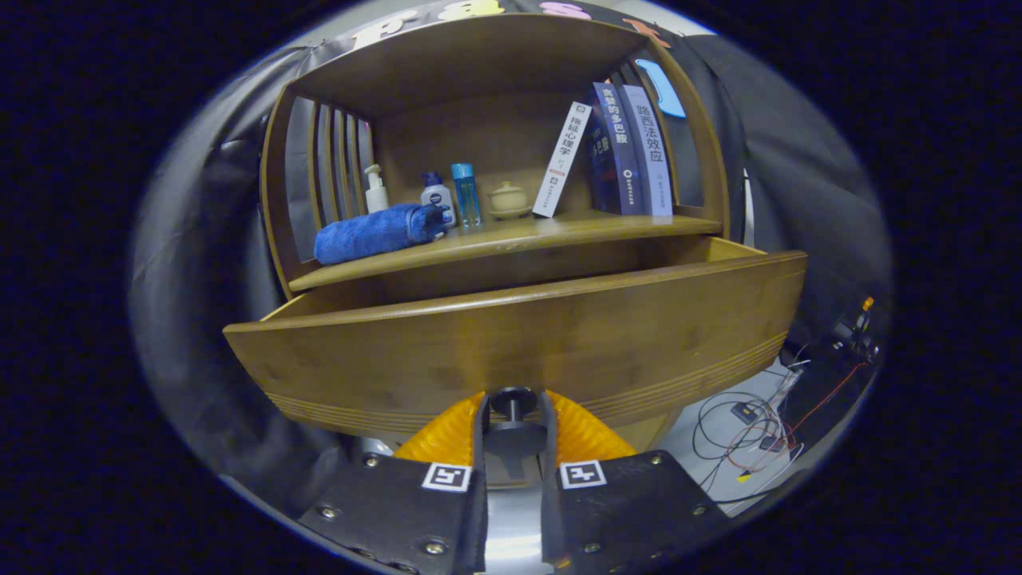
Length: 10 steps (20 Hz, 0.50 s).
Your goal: Pull open the drawer, take out the items inside it, and place them on the countertop above the cabinet.
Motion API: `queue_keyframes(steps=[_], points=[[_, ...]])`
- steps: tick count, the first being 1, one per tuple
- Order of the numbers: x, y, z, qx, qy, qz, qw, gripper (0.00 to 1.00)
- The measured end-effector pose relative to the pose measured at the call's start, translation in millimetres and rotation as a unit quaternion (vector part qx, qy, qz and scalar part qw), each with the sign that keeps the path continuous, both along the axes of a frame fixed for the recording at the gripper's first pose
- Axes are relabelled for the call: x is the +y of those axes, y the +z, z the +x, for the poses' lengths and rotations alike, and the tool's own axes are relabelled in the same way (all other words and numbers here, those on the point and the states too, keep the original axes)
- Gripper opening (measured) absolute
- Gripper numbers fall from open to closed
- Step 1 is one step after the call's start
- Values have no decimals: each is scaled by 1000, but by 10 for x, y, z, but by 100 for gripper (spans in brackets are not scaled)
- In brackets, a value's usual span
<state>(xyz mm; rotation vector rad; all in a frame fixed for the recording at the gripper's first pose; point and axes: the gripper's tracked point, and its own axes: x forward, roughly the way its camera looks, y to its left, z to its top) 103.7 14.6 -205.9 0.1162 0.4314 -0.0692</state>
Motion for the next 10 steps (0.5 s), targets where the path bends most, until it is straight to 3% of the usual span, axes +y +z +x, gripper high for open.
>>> queue_keyframes(steps=[10], points=[[-1, -48, -610, 11, -12, 4, 1000, 27]])
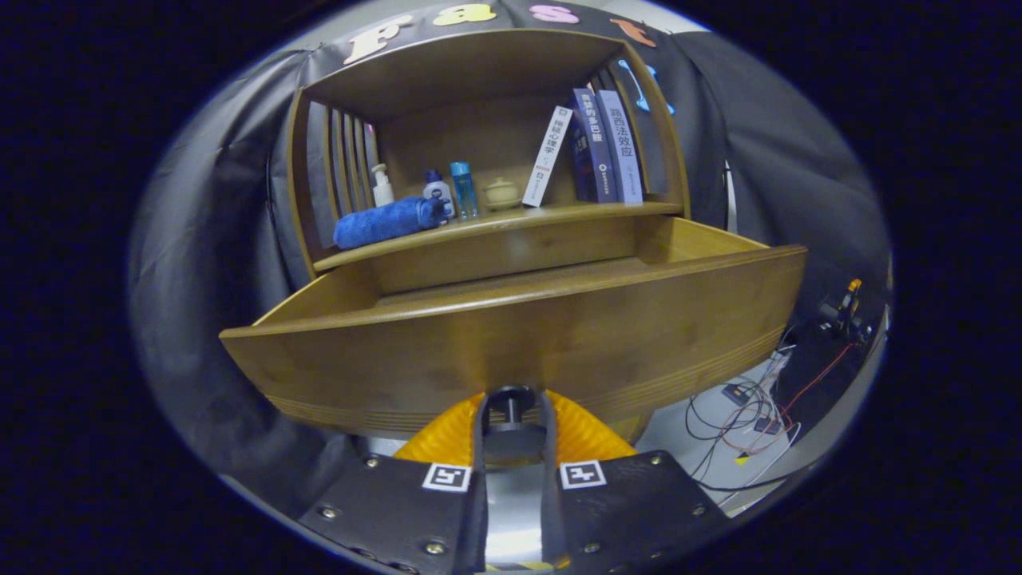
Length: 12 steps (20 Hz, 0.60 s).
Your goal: Pull open the drawer, take out the items inside it, and place them on the countertop above the cabinet.
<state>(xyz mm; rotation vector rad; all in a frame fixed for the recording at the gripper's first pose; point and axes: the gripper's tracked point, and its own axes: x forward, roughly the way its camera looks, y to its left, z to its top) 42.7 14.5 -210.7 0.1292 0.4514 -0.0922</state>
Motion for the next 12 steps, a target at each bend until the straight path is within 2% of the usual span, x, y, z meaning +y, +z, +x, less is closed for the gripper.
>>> queue_keyframes(steps=[8, 12], points=[[0, 13, -168, 7, -23, -3, 1000, 27], [-6, 31, -170, 4, -22, -6, 1000, 27]])
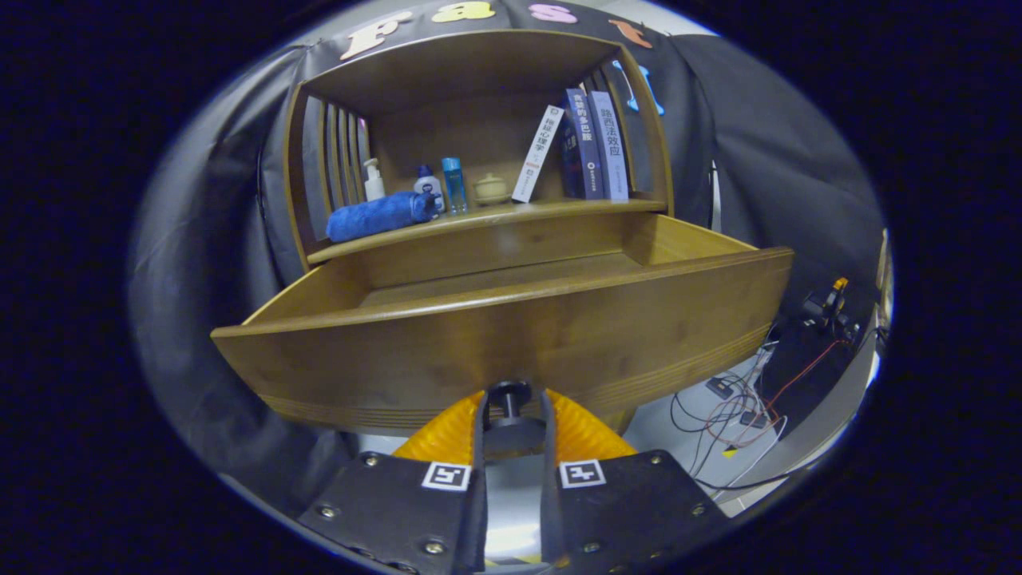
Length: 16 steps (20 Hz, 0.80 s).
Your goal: Pull open the drawer, take out the items inside it, and place them on the countertop above the cabinet.
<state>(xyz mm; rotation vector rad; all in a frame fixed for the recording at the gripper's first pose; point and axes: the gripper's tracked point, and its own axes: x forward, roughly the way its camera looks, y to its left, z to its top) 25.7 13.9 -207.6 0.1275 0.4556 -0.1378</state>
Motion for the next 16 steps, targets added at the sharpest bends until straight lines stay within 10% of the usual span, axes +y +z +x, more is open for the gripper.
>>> queue_keyframes(steps=[16], points=[[95, 850, 57, -88, -8, -41, 995, 48]])
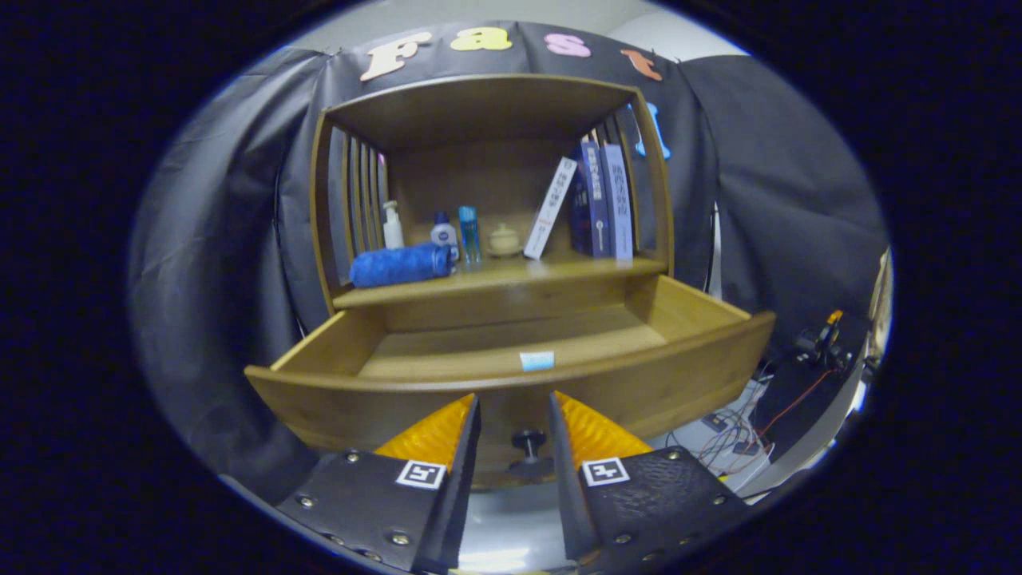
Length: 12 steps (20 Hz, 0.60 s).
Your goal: Pull open the drawer, take out the items inside it, and place them on the countertop above the cabinet.
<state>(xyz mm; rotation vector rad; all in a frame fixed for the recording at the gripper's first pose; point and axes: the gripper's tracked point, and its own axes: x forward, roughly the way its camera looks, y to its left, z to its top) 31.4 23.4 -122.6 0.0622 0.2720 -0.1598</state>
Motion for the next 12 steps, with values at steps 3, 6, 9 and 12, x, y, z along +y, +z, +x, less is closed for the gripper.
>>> queue_keyframes(steps=[3, 6, 9, 12], points=[[-116, 310, 189, 3, -36, -13, 999, 48], [-189, 469, 430, 15, -67, -13, 998, 48], [-100, 430, 758, 45, -71, 23, 996, 48], [-114, 144, 969, 126, -82, 19, 988, 48]])
